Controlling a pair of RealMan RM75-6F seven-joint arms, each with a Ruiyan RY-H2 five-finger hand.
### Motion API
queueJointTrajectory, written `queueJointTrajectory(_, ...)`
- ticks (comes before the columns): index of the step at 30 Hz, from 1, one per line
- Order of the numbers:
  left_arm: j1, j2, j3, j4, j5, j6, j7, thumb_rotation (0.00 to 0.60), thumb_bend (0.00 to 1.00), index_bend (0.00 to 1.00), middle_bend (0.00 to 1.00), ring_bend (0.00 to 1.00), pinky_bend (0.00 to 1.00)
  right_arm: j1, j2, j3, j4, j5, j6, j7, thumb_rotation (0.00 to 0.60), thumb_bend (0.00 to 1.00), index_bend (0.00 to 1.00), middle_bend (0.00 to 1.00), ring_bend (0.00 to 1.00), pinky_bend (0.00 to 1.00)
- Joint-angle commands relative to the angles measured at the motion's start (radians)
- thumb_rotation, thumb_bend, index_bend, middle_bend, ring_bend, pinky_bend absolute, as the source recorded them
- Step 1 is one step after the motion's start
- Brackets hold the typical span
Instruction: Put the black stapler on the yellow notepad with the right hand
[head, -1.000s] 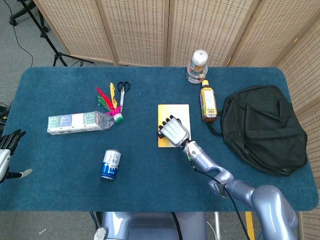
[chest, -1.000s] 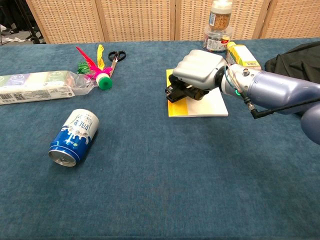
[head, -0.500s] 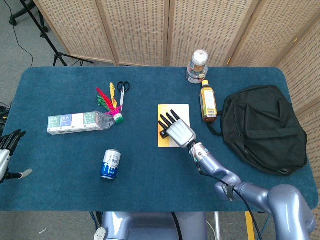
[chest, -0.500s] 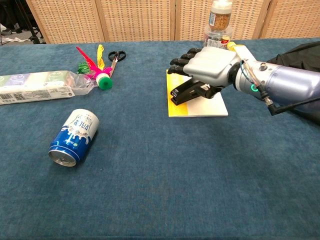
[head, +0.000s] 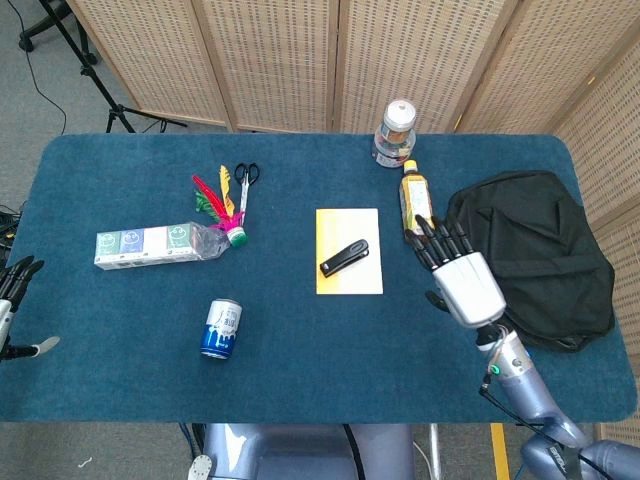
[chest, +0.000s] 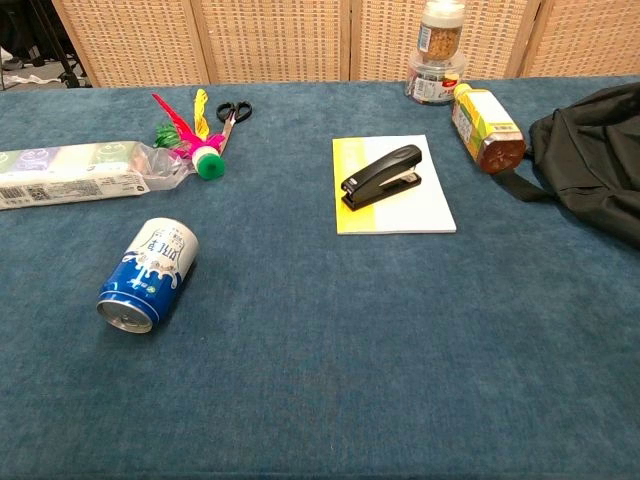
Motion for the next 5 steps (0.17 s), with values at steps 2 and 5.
queueJointTrajectory(2, 0.006, -0.015, -0.005, 0.008, 0.010, 0.028, 0.006, 0.600, 0.00, 0.00, 0.00, 0.00, 0.00, -0.201, 0.036, -0.077, 0.097, -0.042, 0.216, 0.293, 0.600, 0.00, 0.00, 0.00, 0.00, 0.00)
queueJointTrajectory(5, 0.011, -0.019, -0.003, 0.009, 0.020, 0.042, 0.003, 0.600, 0.00, 0.00, 0.00, 0.00, 0.00, -0.240, 0.016, -0.078, 0.160, -0.014, 0.229, 0.356, 0.600, 0.00, 0.00, 0.00, 0.00, 0.00)
